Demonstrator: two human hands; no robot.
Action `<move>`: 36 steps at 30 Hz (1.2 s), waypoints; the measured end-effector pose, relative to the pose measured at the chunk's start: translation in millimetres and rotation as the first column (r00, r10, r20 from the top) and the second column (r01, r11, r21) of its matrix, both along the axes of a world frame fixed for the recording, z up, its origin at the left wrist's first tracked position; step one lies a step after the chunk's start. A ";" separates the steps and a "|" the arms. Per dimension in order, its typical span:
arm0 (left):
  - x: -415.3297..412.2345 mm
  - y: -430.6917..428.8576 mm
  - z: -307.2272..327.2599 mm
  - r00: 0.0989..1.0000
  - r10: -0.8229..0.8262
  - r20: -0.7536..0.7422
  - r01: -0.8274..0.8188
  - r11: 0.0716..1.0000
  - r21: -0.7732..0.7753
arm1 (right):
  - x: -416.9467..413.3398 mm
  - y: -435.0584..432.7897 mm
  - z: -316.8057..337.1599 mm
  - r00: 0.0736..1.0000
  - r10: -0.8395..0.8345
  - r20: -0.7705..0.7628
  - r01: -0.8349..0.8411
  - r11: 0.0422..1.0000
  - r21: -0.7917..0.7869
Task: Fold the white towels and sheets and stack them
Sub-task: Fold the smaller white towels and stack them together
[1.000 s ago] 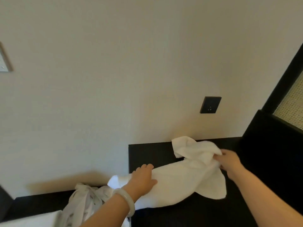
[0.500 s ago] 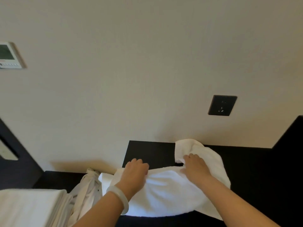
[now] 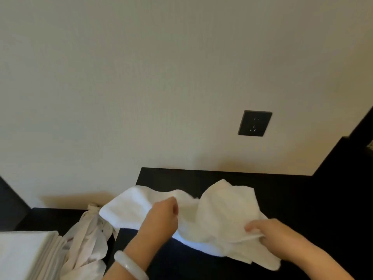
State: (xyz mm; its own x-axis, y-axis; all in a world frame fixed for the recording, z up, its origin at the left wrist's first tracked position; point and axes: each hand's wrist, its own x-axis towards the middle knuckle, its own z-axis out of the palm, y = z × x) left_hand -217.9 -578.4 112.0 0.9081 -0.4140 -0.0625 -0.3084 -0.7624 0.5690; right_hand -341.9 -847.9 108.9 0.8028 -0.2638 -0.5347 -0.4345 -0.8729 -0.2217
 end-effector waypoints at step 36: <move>-15.7 -61.0 36.5 0.999 -0.040 -0.034 0.025 0.935 -0.355 | 63.1 88.7 32.9 0.595 -0.656 0.464 -0.002 0.576 0.818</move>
